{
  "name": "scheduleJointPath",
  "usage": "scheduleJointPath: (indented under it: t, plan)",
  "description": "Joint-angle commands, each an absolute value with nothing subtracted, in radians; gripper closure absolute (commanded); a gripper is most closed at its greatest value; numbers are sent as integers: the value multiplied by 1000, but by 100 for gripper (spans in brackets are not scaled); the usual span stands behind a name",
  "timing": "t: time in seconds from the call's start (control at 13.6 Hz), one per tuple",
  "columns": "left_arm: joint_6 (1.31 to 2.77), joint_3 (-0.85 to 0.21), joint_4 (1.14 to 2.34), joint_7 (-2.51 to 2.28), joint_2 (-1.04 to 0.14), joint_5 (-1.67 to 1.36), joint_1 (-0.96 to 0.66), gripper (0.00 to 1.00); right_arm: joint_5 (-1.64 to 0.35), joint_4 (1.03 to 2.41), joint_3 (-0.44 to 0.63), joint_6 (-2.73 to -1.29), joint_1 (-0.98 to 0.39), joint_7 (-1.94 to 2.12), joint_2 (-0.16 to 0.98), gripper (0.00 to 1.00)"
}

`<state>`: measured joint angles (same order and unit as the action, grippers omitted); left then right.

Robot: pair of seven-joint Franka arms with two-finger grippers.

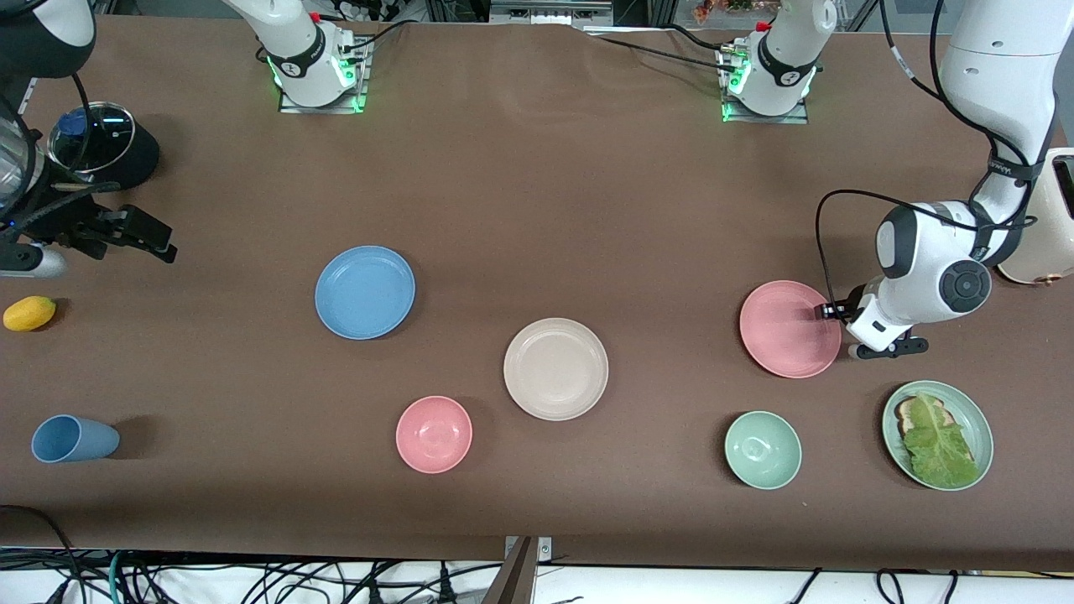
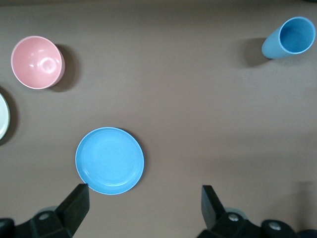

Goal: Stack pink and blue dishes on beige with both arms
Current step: 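Grasp the pink plate with the left gripper while the right gripper reaches the blue plate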

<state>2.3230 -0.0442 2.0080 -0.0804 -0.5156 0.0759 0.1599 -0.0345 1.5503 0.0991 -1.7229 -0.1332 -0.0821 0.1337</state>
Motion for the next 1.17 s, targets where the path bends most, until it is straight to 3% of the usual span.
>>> scheduleJointPath:
  t: [0.0, 0.22, 0.37, 0.51, 0.73, 1.1]
  plan:
    - [2322, -51, 1993, -101, -525, 92, 166, 100, -40, 1523, 92, -1781, -135, -87, 237, 0]
    - [2301, -51, 1951, -150, -529, 91, 155, 100, -46, 1548, 87, -1790, -144, -77, 276, 0]
    - [2182, -55, 1869, -150, -529, 80, 153, 100, -48, 1569, 84, -1795, -194, -87, 313, 0]
    - [2061, -58, 1786, -152, -528, 16, 135, 100, -49, 1664, 84, -1908, -236, -91, 319, 0]
    - [1997, -70, 1750, -233, -499, -46, 89, 100, -48, 1849, 72, -2130, -239, -89, 316, 0]
    - [1977, -256, 1660, -532, -498, -97, 60, 100, -46, 1975, 71, -2256, -236, -89, 333, 0]
